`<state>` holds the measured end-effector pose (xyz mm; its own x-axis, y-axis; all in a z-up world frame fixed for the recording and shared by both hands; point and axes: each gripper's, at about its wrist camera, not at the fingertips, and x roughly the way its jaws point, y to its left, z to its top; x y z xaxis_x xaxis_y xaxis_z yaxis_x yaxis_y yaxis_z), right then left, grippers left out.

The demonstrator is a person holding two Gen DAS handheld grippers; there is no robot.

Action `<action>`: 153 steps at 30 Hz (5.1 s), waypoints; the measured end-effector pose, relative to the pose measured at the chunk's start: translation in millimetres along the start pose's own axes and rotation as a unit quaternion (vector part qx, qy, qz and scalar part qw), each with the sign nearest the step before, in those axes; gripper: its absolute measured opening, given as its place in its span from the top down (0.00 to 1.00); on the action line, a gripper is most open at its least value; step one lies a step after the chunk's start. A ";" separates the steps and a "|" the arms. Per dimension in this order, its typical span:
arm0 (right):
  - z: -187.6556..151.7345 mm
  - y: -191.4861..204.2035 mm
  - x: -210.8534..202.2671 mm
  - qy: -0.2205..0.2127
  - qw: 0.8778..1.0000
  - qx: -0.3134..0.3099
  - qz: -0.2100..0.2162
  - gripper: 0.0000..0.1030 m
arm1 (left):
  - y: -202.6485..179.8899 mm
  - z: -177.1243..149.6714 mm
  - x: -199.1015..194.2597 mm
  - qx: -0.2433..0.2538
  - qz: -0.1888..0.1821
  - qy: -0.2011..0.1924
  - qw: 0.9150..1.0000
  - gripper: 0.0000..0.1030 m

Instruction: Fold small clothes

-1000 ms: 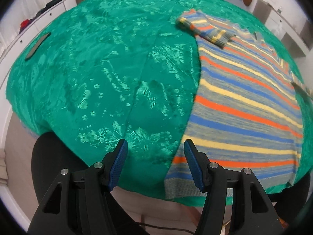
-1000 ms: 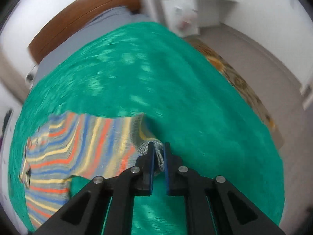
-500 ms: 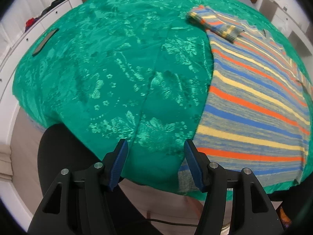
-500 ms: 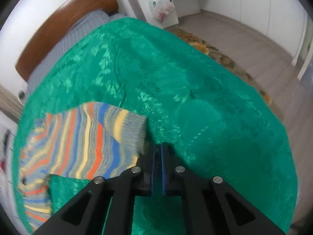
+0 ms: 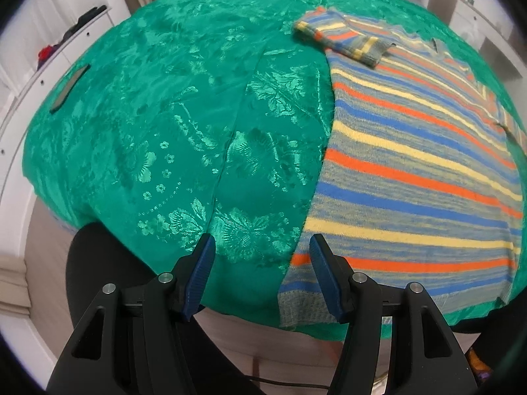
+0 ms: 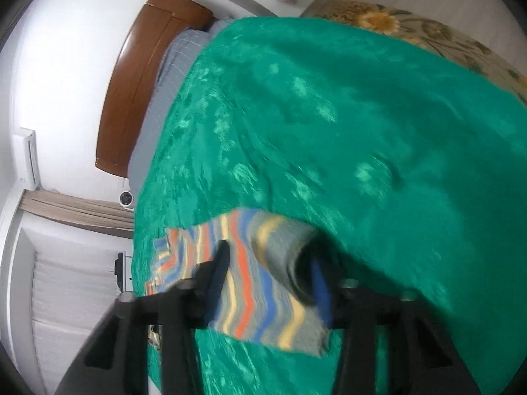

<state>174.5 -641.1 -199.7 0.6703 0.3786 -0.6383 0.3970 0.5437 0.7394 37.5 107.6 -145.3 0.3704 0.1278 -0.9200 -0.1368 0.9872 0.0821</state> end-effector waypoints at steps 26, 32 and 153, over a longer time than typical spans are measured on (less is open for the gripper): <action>-148.5 100.1 -56.4 -0.070 0.939 -0.277 -0.191 0.36 | -126.2 189.8 44.3 0.258 -0.079 -0.092 0.958 0.23; -239.2 112.1 -53.6 -0.051 0.938 -0.307 -0.152 0.36 | -101.9 217.2 92.5 0.158 -0.095 -0.034 0.982 0.95; -263.6 126.0 76.5 -0.051 0.910 -0.386 -0.143 0.00 | -152.9 142.1 92.6 0.072 -0.055 -0.179 0.980 0.00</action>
<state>110.5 -346.2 -211.7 0.6789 0.0893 -0.7288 0.0320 0.9880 0.1509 223.3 -18.0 -188.6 0.6783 0.0192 -0.7345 0.0437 0.9968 0.0663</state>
